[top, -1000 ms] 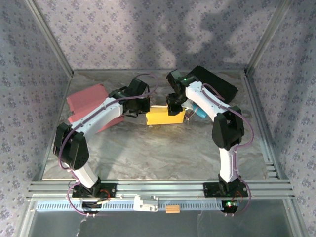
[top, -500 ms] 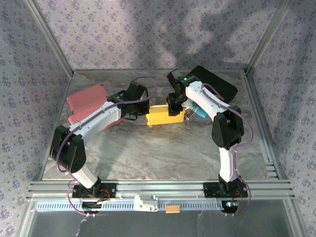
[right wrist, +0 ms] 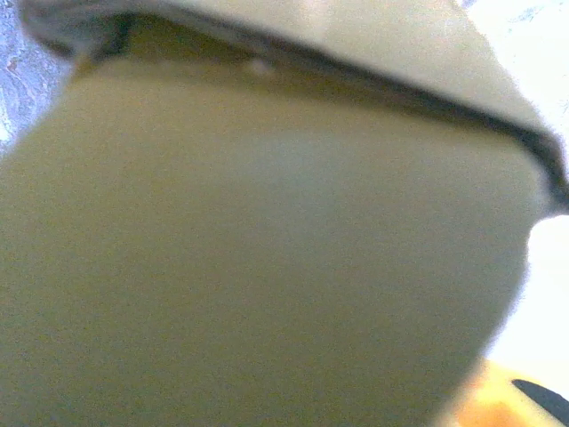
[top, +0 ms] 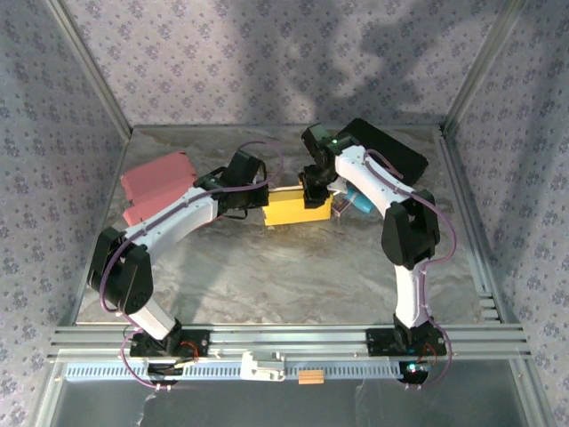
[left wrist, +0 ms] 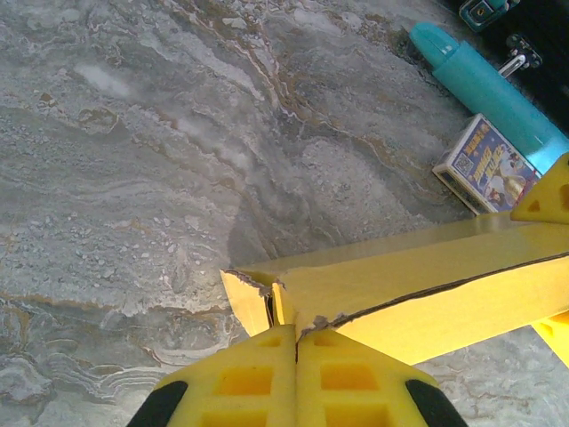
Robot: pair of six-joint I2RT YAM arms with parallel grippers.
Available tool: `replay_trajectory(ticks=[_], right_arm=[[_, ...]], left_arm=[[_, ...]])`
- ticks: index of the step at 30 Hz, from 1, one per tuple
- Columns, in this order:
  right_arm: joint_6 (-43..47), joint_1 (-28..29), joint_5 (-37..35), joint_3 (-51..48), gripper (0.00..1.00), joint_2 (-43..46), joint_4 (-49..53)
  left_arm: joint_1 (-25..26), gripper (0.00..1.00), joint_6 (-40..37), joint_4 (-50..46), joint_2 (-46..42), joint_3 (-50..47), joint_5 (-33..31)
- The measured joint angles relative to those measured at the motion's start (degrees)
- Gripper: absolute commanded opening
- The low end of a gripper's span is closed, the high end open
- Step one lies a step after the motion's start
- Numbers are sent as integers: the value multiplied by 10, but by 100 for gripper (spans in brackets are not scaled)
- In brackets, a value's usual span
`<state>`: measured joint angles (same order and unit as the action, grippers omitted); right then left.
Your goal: Fold the paper box
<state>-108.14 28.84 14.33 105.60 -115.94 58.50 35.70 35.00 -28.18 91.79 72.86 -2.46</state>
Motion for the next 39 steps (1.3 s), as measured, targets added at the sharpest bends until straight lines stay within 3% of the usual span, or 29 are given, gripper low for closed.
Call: replay_trajectory(ticks=[20,27,33,39], right_arm=[[89,0,-21,-38,79,48,-74],[148,2,-21,-131,84,136,-151],[176,11,-19,-285,87,233,-291],[175,31,-14,-347,85,230,-405]], left_arm=[[24,0,0,22,-10,-22,-41],[31,0,1,23,-10,-23,-53],[34,0,2,36,-10,-30,-65],[43,0,5,44,-10,-35,-80]])
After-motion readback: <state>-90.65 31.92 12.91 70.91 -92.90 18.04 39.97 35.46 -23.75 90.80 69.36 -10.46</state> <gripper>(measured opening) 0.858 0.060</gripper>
